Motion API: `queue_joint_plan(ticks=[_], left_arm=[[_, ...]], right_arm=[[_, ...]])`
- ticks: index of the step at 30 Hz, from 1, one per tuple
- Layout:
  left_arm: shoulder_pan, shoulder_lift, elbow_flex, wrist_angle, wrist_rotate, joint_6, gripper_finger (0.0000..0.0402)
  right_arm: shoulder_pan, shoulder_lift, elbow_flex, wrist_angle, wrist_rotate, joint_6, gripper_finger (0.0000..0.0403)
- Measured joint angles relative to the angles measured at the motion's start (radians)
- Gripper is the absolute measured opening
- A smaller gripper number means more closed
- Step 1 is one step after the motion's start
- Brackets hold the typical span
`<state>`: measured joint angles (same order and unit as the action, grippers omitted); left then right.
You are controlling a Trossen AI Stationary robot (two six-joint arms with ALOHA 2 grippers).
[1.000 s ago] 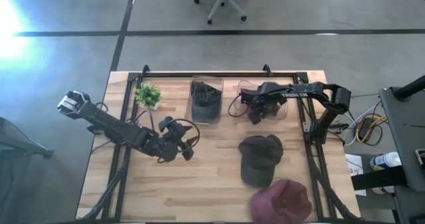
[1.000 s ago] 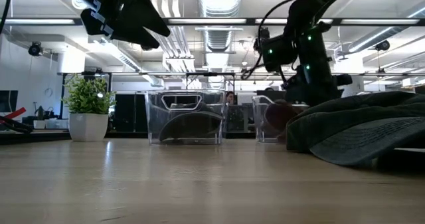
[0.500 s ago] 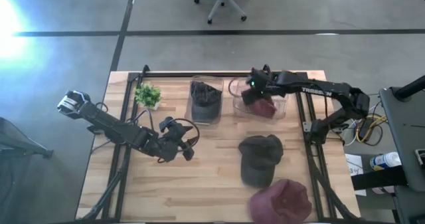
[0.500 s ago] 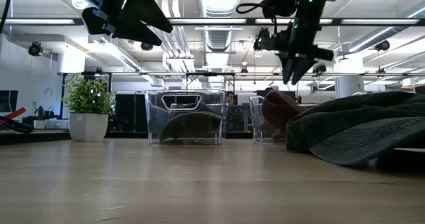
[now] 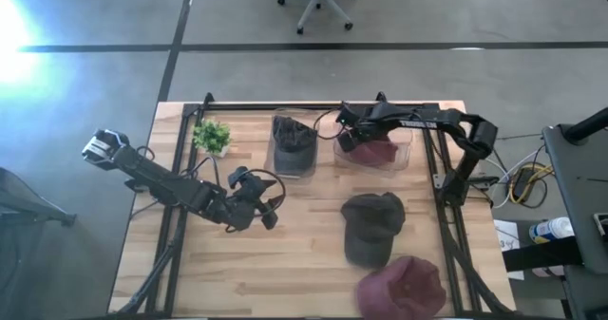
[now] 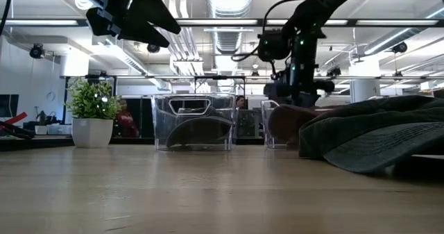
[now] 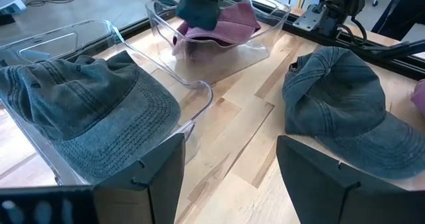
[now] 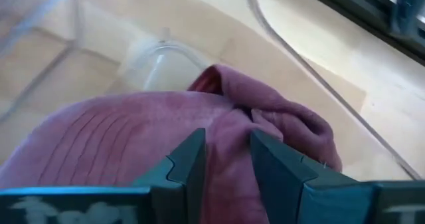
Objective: Pick & Place hat
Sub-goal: Put the red cap into the right transparent bin, then adjust the right transparent bin on the table
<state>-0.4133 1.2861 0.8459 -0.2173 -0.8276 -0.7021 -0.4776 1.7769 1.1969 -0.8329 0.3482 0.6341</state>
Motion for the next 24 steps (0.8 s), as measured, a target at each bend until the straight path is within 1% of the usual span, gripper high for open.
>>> queue_joint_plan(ticks=[3, 8, 12, 15, 18, 22, 24], left_arm=[[0.000, 0.000, 0.000, 0.000, 0.000, 0.000, 0.0231], [0.000, 0.000, 0.000, 0.000, 0.000, 0.000, 0.0231], [0.000, 0.000, 0.000, -0.001, 0.000, 0.020, 0.0231], [0.000, 0.000, 0.000, 0.000, 0.000, 0.028, 0.0231], [0.000, 0.000, 0.000, 0.000, 0.000, 0.028, 0.0231], [0.000, 0.000, 0.000, 0.000, 0.000, 0.031, 0.0231], [0.000, 0.000, 0.000, 0.000, 0.000, 0.031, 0.0231]], right_arm=[[0.006, 0.008, -0.004, -0.051, 0.055, 0.068, 0.0118], [0.029, -0.019, -0.013, -0.184, 0.194, 0.189, 0.0118], [0.052, -0.066, -0.016, -0.181, 0.198, 0.200, 0.0118], [0.067, -0.124, -0.003, -0.127, 0.187, 0.177, 0.0118], [0.060, -0.166, 0.005, -0.016, 0.119, 0.091, 0.0118], [0.017, -0.180, 0.010, 0.114, 0.148, 0.065, 0.0118], [-0.023, -0.154, 0.010, 0.155, 0.150, 0.065, 0.0115]])
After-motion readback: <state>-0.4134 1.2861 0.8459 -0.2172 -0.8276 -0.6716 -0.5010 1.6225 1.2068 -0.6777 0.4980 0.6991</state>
